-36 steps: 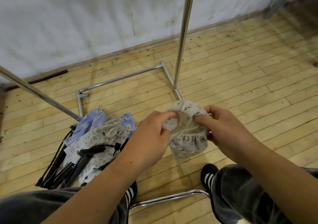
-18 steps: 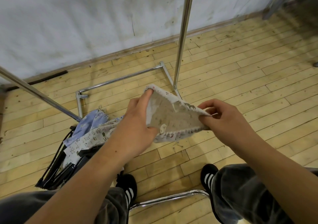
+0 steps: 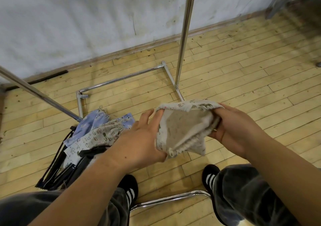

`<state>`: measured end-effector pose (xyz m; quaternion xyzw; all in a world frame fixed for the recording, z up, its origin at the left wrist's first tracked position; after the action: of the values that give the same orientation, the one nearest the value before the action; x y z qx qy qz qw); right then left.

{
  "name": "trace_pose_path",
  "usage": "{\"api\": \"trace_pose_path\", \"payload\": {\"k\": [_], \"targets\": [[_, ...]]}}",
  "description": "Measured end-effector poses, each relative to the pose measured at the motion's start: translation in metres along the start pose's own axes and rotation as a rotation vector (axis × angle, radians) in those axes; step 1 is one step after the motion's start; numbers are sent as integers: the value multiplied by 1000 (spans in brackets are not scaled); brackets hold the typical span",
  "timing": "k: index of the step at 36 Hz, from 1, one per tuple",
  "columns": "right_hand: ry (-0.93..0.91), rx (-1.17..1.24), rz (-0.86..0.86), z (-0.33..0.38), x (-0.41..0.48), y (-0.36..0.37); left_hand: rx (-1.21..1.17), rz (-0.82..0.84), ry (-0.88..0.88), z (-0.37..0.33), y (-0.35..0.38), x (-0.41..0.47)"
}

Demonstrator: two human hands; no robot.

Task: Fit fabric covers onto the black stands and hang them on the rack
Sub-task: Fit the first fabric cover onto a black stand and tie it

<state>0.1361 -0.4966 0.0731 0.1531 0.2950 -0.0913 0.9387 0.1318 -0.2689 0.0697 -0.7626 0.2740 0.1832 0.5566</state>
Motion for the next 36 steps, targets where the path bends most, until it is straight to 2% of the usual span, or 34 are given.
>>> {"api": "trace_pose_path", "payload": {"k": [3, 5, 9, 14, 17, 21, 28, 32, 36], "targets": [[-8, -102, -18, 1, -2, 1, 8, 15, -42, 1, 4, 3], [-46, -296, -52, 3, -3, -2, 3, 10, -81, 5, 5, 6], [-277, -761, -80, 18, -5, 1, 14, -78, -163, 17, 2, 10], [-451, -1016, -52, 18, -5, 2, -70, -52, -236, 15, 1, 11], [-444, -1014, -2, 16, -5, 5, -165, -183, -168, 8, -9, 11], [-359, -835, 73, 13, -6, 10, -280, -379, 82, -5, -28, 7], [-257, -747, 143, 10, -11, 15, -115, -348, 414, -39, -17, -8], [-315, -813, 249, 10, -13, 23, -105, -301, 366, -41, -11, -6], [-442, -1042, 264, 7, -6, 18, -196, -404, 248, -29, -20, 0]]}}
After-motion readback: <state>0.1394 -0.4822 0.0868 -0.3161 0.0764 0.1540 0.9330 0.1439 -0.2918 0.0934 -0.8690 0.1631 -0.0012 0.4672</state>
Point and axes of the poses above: each hand's wrist, its own x-axis towards the middle knuckle, its own y-axis out of the palm, z = x × y, the point moved 5 cm from there along x, towards the middle knuckle, and after that the axes turned 9 degrees about -y, right-handed, at the moved point
